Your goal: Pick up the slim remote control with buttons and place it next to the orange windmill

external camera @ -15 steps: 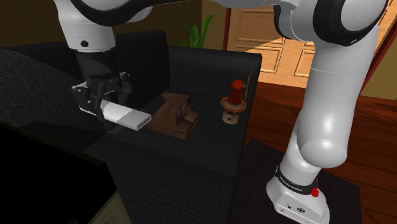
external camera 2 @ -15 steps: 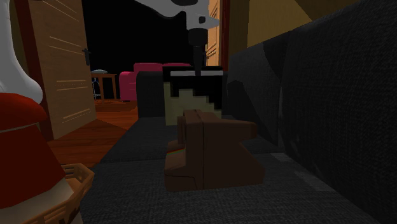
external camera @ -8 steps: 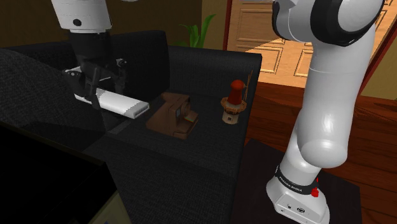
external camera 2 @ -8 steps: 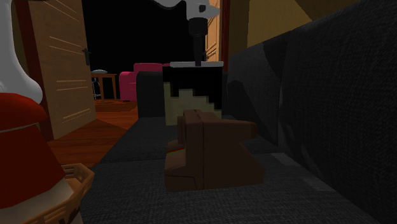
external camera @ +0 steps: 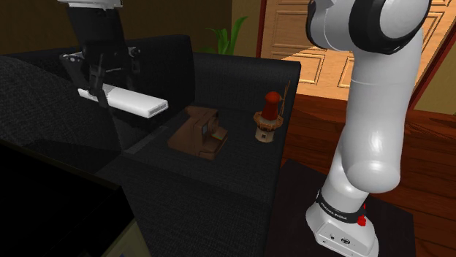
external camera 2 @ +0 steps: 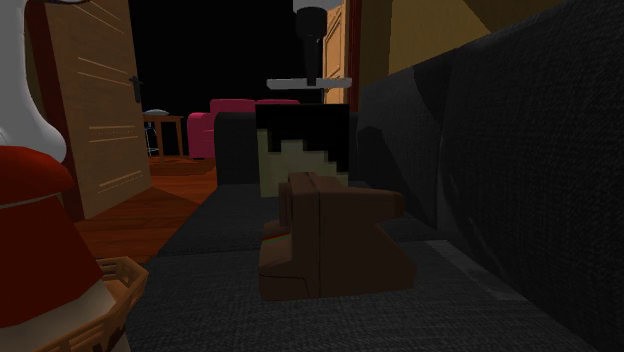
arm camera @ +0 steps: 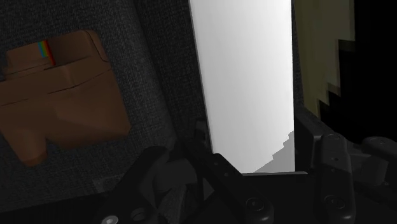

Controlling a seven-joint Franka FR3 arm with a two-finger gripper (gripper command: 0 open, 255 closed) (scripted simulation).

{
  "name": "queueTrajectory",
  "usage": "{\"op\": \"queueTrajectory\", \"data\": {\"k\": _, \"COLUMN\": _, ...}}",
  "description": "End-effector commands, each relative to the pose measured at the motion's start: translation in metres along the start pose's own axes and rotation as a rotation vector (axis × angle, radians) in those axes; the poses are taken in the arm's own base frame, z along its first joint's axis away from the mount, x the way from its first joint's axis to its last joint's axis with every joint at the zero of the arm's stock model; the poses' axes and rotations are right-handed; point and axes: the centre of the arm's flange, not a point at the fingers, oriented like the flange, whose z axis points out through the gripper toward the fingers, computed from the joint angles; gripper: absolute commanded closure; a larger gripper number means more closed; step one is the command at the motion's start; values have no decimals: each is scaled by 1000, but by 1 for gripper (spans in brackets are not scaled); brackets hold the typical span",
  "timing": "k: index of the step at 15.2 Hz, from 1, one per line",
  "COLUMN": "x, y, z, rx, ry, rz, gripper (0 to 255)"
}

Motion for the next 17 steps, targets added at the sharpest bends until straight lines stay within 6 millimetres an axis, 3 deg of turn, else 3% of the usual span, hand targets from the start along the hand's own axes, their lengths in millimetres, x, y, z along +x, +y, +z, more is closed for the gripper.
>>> {"op": "queueTrajectory", "data": {"k": 1, "x": 0, "y": 0, "z": -11, "rx": 0, "ry": 0, "rz": 0, "gripper": 255}}
{"op": "queueTrajectory", "data": {"k": 5, "x": 0, "y": 0, "z": -30, "rx": 0, "ry": 0, "rz": 0, "gripper": 255}}
{"op": "queueTrajectory", "data": {"k": 17, "x": -47, "y": 151, "z": -33, "rx": 0, "ry": 0, "rz": 0, "gripper": 255}}
